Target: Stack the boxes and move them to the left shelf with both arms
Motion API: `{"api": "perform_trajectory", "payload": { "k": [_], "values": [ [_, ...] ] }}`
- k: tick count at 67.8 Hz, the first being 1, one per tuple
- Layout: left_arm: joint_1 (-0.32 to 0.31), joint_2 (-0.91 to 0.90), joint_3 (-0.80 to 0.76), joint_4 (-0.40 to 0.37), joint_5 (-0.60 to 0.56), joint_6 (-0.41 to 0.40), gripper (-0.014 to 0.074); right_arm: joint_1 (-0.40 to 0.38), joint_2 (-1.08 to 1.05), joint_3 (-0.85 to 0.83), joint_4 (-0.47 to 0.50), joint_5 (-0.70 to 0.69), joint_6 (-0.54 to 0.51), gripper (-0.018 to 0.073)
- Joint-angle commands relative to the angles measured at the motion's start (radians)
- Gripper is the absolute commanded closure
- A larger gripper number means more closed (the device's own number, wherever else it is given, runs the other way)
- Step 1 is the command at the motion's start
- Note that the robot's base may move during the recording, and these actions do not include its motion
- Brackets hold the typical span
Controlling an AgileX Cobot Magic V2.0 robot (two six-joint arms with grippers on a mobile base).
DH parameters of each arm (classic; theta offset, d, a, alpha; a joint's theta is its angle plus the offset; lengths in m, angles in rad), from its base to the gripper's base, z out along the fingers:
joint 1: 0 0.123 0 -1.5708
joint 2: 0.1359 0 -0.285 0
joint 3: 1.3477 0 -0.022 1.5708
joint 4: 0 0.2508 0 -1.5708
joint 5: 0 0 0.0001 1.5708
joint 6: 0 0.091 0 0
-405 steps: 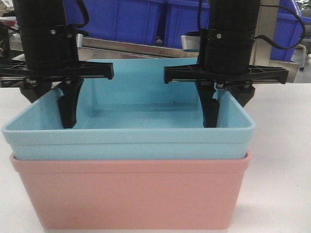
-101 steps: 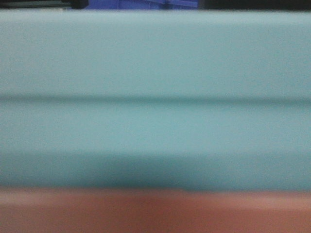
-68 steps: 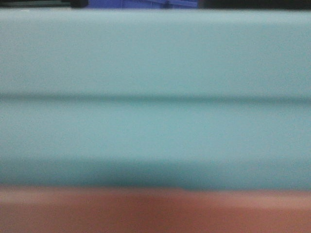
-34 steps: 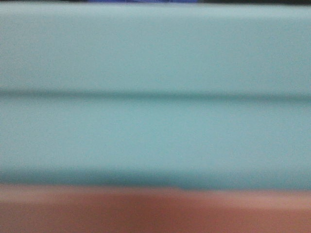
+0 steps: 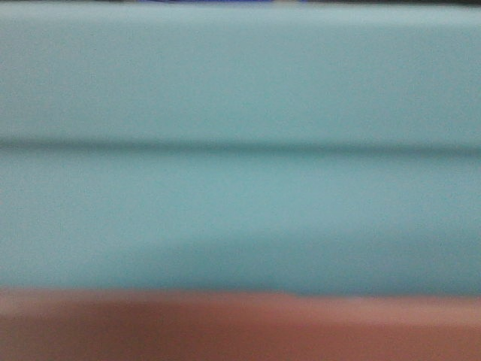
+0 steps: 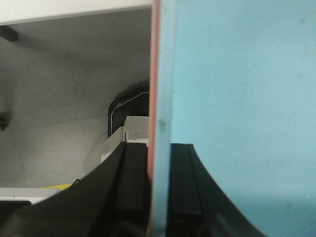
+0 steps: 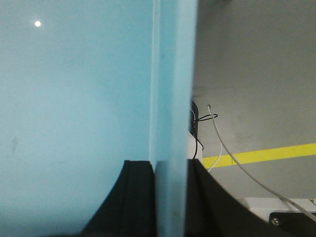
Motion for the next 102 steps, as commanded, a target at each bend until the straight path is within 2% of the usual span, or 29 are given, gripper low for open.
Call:
{"api": "perform_trajectory", "payload": {
  "k": [1, 41, 102],
  "values": [
    [-0.018, -0.035, -0.04, -0.055, 0.075, -0.012, 0.0608, 0.01, -0.029, -0.033, 0.021, -0.058, -0.003, 0.0503],
    [-0.018, -0.035, -0.04, -0.055, 0.075, -0.012, 0.0608, 0.01, -0.029, -0.033, 0.021, 0.039, -0.003, 0.0503],
    [-0.018, -0.035, -0.04, -0.07, 0.075, -0.012, 0.0608, 0.01, -0.029, -0.033, 0.021, 0.046, -0.003, 0.0503]
  ]
}}
